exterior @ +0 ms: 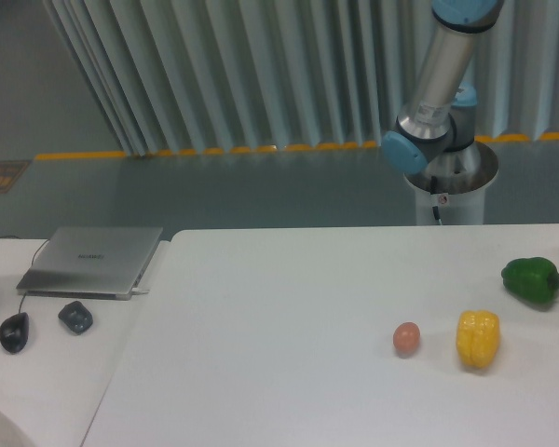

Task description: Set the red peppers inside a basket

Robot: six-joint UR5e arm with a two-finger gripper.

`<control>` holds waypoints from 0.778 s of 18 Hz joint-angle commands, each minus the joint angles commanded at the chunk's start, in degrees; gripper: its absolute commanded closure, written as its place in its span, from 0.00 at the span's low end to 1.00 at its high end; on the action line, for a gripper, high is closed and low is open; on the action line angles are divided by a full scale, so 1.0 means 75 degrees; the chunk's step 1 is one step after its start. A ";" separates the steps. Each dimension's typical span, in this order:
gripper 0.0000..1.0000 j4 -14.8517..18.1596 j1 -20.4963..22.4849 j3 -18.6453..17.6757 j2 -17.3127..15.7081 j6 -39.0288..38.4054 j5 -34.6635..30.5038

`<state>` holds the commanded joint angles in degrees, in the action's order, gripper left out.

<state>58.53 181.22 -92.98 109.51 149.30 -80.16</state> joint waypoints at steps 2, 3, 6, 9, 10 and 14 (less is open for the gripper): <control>0.47 0.0012 0.0165 -0.0071 -0.0024 0.0343 -0.0023; 0.47 0.0012 0.0201 -0.0071 -0.0035 0.0343 -0.0047; 0.42 0.0012 0.0435 -0.0071 -0.0094 0.0507 -0.0035; 0.26 0.0012 0.0459 -0.0071 -0.0094 0.0507 -0.0024; 0.18 0.0012 0.0459 -0.0071 -0.0094 0.0496 -0.0012; 0.00 0.0024 0.0318 -0.0141 -0.0374 0.0111 0.0023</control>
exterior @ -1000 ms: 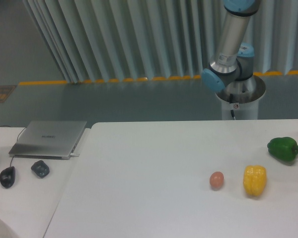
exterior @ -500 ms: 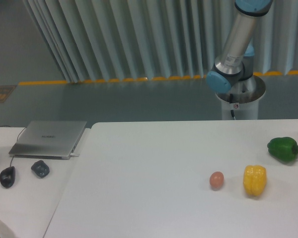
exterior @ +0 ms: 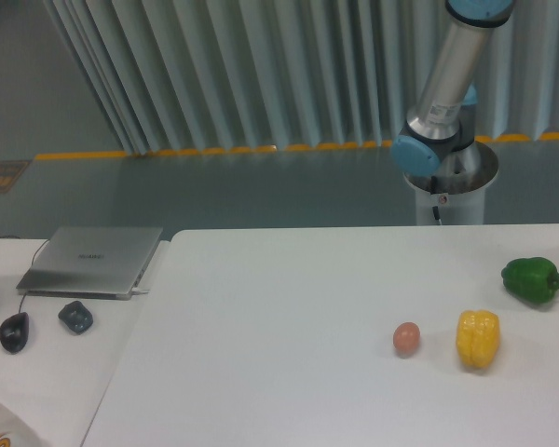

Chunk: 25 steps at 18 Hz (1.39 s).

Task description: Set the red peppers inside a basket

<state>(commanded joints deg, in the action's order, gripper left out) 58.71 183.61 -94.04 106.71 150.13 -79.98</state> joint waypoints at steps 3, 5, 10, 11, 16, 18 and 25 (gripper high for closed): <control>0.00 0.0000 -0.0117 -0.0047 -0.0281 -0.0448 -0.0035; 0.00 -0.0012 -0.0199 -0.0117 -0.0504 -0.0494 -0.0058; 0.00 0.0361 -0.1240 -0.0118 -0.0937 -0.1768 -0.0082; 0.00 0.0468 -0.1498 -0.0118 -0.0997 -0.1992 -0.0082; 0.00 0.0691 -0.2786 -0.0106 -0.1278 -0.3068 -0.0129; 0.00 0.0726 -0.3337 -0.0001 -0.1209 -0.4099 -0.0642; 0.00 0.1464 -0.3961 0.0491 -0.0411 -0.4901 -0.1605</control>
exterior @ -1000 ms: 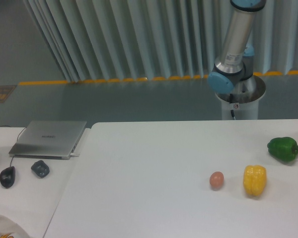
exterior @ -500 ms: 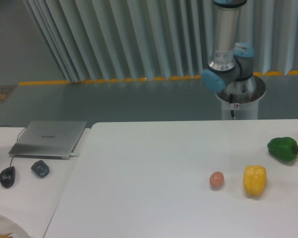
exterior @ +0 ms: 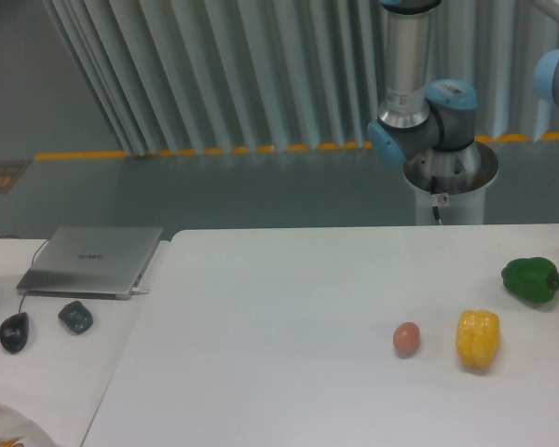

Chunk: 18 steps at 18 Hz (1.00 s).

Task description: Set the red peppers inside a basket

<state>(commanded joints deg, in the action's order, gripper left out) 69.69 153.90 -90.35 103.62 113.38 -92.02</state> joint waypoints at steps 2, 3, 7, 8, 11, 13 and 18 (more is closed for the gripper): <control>0.00 0.0048 -0.0047 -0.0011 0.0105 -0.0035 0.0011; 0.00 0.0048 -0.0059 -0.0023 0.0140 -0.0082 0.0023; 0.00 0.0059 -0.0340 -0.0012 0.0351 -0.0444 0.0082; 0.00 0.0059 -0.0386 0.0012 0.0363 -0.0492 0.0082; 0.00 0.0059 -0.0422 0.0035 0.0399 -0.0481 0.0082; 0.00 0.0059 -0.0410 0.0059 0.0387 -0.0457 0.0093; 0.00 0.0059 -0.0375 0.0070 0.0387 -0.0434 0.0105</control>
